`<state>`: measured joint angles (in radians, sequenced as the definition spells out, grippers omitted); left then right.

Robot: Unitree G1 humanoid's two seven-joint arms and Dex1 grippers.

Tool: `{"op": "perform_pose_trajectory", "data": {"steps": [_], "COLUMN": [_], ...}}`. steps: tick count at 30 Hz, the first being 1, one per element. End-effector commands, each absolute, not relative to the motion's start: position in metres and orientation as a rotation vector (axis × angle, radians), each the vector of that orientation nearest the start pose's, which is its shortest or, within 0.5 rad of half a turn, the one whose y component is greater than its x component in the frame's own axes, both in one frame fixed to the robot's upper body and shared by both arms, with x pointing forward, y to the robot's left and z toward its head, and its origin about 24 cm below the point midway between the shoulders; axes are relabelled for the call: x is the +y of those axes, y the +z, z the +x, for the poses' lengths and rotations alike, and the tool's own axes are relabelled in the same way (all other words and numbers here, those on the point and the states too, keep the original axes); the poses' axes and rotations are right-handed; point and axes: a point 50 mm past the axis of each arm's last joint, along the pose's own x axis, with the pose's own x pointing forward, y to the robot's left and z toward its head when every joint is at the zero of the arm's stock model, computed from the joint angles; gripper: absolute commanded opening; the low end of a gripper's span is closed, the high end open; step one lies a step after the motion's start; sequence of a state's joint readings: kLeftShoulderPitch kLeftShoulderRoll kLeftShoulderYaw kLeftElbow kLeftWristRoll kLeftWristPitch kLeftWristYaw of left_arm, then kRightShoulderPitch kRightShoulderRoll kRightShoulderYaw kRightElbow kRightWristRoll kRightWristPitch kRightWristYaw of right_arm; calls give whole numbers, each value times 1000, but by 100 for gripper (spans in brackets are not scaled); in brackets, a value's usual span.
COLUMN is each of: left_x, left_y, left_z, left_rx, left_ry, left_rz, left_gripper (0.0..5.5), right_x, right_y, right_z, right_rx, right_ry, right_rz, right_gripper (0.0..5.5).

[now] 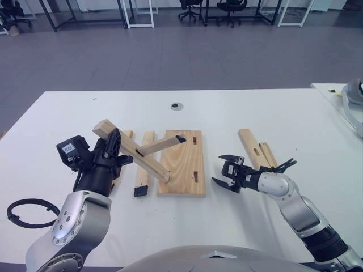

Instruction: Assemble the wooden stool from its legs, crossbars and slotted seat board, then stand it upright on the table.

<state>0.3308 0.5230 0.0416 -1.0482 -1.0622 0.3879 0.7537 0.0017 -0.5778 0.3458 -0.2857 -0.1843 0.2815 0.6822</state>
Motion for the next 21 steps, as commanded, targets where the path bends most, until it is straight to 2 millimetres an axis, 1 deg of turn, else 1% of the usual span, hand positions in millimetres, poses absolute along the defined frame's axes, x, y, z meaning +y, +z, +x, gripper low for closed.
{"op": "perform_pose_trajectory", "data": {"steps": [1,5,9,11,14,16,19,21], "left_x": [167,154,133,127,122,121,121,118], "left_y": [155,152,149,147,143,136,125,122], "left_z": [151,154,155,153,147,140,127,122], "left_rx": [59,43,40,35,36,59,71,64], "left_ry": [151,175,132,118,79,42,-33,-76], "left_rz": [-378,-369,-303,-281,-262,-242,-165,-115], "left_gripper": [100,100,100,100,100,100,100,100], "right_x": [-146,-151,-155,-159,-163,-165,-166,-166], "right_y": [55,59,60,60,60,59,59,59], "right_z": [220,220,216,214,213,213,216,218], "right_rx": [308,329,358,376,389,394,392,389], "right_ry": [921,911,916,917,908,907,900,894], "right_rz": [-710,-726,-728,-735,-736,-740,-756,-761], "right_gripper": [400,400,400,400,400,400,400,400]}}
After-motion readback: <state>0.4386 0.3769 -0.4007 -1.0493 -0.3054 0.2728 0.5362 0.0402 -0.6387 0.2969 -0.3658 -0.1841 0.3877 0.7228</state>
